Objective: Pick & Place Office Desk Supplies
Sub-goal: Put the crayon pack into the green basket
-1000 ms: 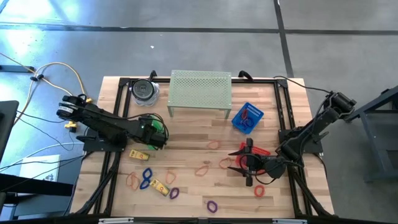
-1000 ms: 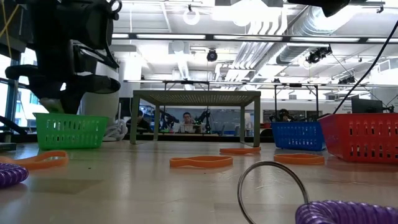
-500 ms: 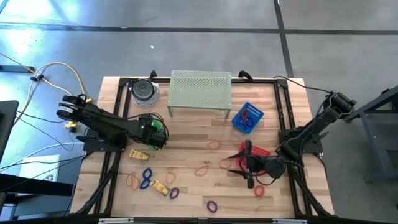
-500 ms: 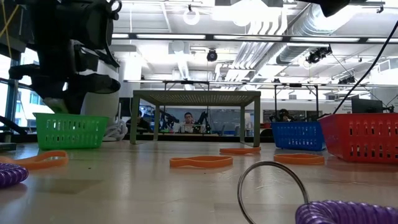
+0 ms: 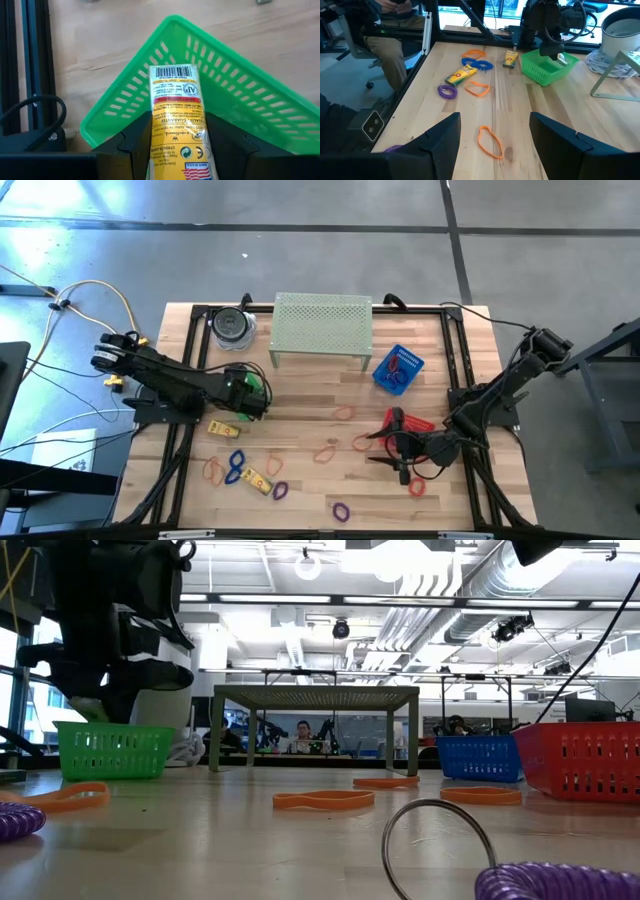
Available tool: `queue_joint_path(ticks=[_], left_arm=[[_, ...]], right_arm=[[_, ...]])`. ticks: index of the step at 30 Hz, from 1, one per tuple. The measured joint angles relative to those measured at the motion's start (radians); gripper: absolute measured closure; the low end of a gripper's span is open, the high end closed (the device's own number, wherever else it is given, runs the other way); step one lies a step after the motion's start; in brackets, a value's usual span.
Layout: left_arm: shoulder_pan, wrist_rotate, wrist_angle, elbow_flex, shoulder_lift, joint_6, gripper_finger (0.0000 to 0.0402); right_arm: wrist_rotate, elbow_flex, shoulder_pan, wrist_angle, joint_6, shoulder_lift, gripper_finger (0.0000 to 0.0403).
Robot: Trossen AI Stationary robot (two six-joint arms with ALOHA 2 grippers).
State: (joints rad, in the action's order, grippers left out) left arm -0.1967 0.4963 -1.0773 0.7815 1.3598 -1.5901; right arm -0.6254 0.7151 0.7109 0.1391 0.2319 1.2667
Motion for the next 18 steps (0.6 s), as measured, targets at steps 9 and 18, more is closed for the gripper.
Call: queue_joint_path(ticks=[9,18], left_arm=[[-0.003,0.004,0.054,0.0,0.0,0.022,0.024],[-0.008,0.031,0.072,0.0,0.0,0.04,0.024]], right_arm=[[0.0,0.0,0.0,0.016,0.0,0.0,0.0176],[0.001,0.0,0.001,0.016,0.0,0.0,0.0176]])
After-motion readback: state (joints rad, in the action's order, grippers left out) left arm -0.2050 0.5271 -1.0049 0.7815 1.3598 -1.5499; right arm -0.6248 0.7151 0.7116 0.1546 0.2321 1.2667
